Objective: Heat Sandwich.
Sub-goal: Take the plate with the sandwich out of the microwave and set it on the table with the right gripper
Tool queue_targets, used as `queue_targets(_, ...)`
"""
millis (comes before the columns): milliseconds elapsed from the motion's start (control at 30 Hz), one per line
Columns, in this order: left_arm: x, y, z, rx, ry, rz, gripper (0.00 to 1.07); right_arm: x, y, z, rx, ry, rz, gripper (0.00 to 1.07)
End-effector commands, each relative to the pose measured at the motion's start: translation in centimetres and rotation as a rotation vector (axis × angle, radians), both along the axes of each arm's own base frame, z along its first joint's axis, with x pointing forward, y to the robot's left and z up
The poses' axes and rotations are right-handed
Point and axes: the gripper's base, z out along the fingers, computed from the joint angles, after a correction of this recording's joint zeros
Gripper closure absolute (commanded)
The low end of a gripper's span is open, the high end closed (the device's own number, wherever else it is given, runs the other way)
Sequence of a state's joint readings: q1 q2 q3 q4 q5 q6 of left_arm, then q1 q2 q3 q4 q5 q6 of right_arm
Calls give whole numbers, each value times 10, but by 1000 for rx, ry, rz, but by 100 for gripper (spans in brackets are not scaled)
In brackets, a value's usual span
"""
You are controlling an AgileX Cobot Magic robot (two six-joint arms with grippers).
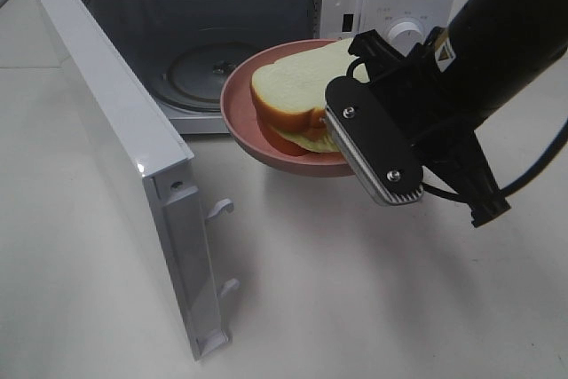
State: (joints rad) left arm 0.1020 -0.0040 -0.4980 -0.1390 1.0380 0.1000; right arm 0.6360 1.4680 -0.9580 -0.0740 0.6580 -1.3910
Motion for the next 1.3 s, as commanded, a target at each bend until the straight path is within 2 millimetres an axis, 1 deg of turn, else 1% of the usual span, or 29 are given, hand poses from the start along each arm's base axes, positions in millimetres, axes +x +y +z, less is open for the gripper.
queue_targets(33,-4,0,-1,3,-27,5,3,-8,-8,7,24,-28,-18,107)
queue_targets(100,-4,0,-1,3,-27,5,3,-10,-10,7,25,-26,-19,107)
queue_targets(200,-4,0,-1,3,-27,5,3,-21,-17,8,30,-28,-23,107)
queue_targets(267,-4,0,-1,3,-27,5,3,-23,-19,9,32,-28,-28,107)
queue_targets(333,-4,0,-1,3,-27,5,3,-30,-25,9,38,-24,-45,107)
queue_targets(600,-4,0,-1,3,-27,5,3,-48,-37,11,52,-26,-69,107)
queue_targets(700,-4,0,-1,3,-27,5,3,-58,-45,9,64,-23,-95,107)
queue_targets(767,-4,0,-1,3,-27,5,3,-61,-47,8,62,-19,-97,107)
queue_targets(867,-4,0,-1,3,-27,5,3,-73,-56,6,62,-14,-106,107)
queue_targets(900,-4,0,-1,3,-27,5,3,-73,-56,6,62,-14,-106,107)
queue_targets(1033,-4,0,-1,3,-27,5,3,-86,-66,5,73,7,-165,107)
queue_targets(1067,-4,0,-1,3,-27,5,3,-86,-66,5,73,7,-165,107)
queue_targets(1133,-4,0,-1,3,-27,5,3,-93,-72,9,75,4,-187,107)
queue_targets(1300,-4,0,-1,3,-27,5,3,-101,-80,15,86,-8,-246,107)
